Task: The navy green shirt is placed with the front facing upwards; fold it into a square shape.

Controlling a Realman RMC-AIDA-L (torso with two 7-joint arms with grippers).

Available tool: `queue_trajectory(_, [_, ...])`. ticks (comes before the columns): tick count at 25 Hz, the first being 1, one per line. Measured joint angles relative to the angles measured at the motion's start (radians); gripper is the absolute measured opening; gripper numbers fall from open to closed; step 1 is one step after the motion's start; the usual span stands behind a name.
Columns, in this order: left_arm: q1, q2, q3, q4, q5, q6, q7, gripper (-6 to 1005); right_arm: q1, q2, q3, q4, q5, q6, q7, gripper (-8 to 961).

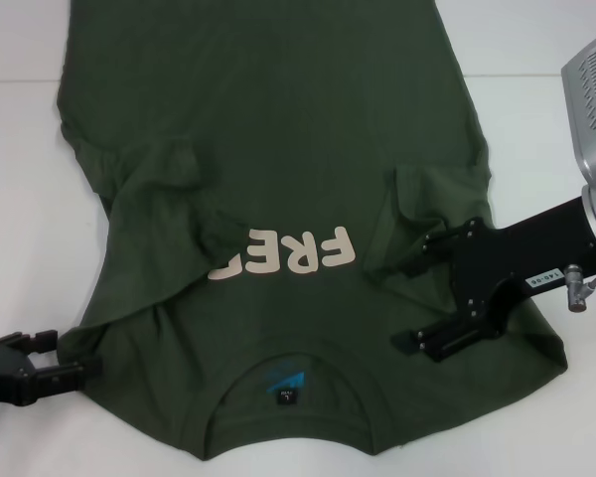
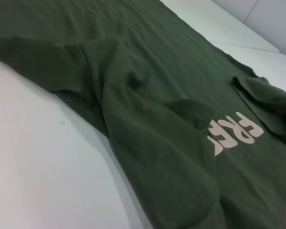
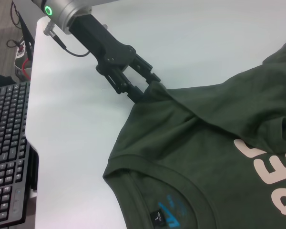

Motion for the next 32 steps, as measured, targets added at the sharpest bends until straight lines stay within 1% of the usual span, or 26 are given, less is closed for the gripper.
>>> queue_trajectory(13, [-0.015, -0.001, 0.033, -0.029, 0.006, -0.068, 0.042, 890, 0.002, 0.001, 0.000, 0.014, 0.002, 0.015, 0.008, 927])
queue_trajectory(18, [-0.017, -0.002, 0.040, -0.033, 0.004, -0.052, 0.043, 675, 0.004, 0.001, 0.000, 0.014, 0.002, 0.018, 0.008, 924])
queue_trajectory(22, [-0.019, -0.002, 0.042, -0.033, 0.004, -0.057, 0.042, 423, 0.006, 0.001, -0.003, 0.014, 0.002, 0.025, 0.009, 921])
queue_trajectory(27, [-0.022, -0.002, 0.040, -0.033, -0.004, -0.060, 0.038, 187, 0.008, 0.001, -0.004, 0.022, 0.001, 0.030, 0.009, 918])
queue_trajectory(32, [-0.030, -0.002, 0.043, -0.039, -0.003, -0.064, 0.033, 27, 0.009, 0.001, -0.008, 0.024, 0.001, 0.031, 0.008, 915])
